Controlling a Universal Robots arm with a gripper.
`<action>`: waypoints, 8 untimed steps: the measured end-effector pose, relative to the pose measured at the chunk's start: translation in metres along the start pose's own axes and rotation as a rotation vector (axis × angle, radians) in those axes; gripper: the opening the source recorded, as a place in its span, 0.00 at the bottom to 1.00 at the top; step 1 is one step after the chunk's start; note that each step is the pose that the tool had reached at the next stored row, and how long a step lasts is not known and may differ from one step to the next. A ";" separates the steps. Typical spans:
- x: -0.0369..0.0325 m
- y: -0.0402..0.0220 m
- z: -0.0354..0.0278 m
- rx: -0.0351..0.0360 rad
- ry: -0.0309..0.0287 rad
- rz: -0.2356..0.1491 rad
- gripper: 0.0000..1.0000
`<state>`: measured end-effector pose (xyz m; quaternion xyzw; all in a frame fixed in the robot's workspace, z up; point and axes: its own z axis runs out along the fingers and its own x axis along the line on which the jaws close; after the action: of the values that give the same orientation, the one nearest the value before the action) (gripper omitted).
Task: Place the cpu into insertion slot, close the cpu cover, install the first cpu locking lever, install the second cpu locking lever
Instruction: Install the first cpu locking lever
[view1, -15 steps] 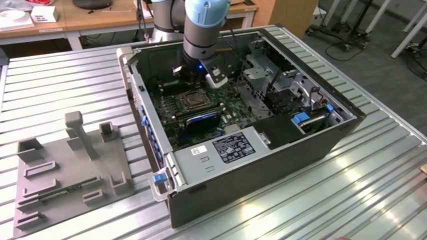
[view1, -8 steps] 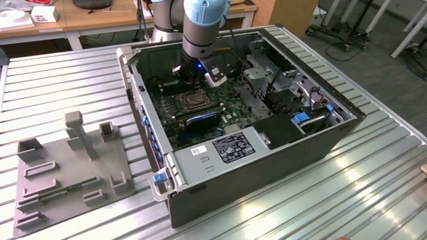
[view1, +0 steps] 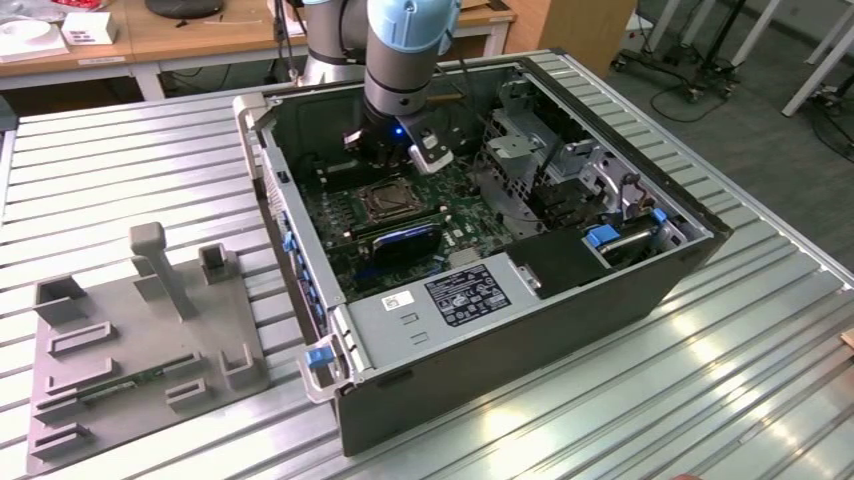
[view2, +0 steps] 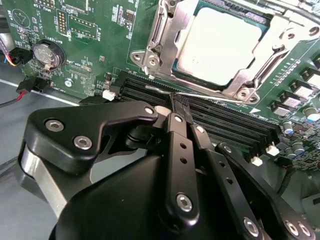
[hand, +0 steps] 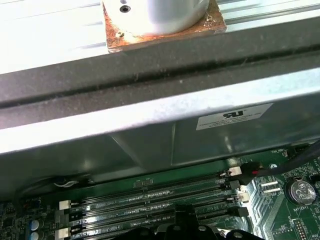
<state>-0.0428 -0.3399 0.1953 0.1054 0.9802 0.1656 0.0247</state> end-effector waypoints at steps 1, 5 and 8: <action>0.0000 0.0001 0.0003 -0.0008 -0.0001 0.000 0.10; 0.0000 0.0001 0.0000 0.0002 -0.0001 0.000 0.10; 0.0000 0.0001 0.0000 0.0002 -0.0001 0.000 0.10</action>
<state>-0.0428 -0.3398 0.1954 0.1054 0.9802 0.1655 0.0247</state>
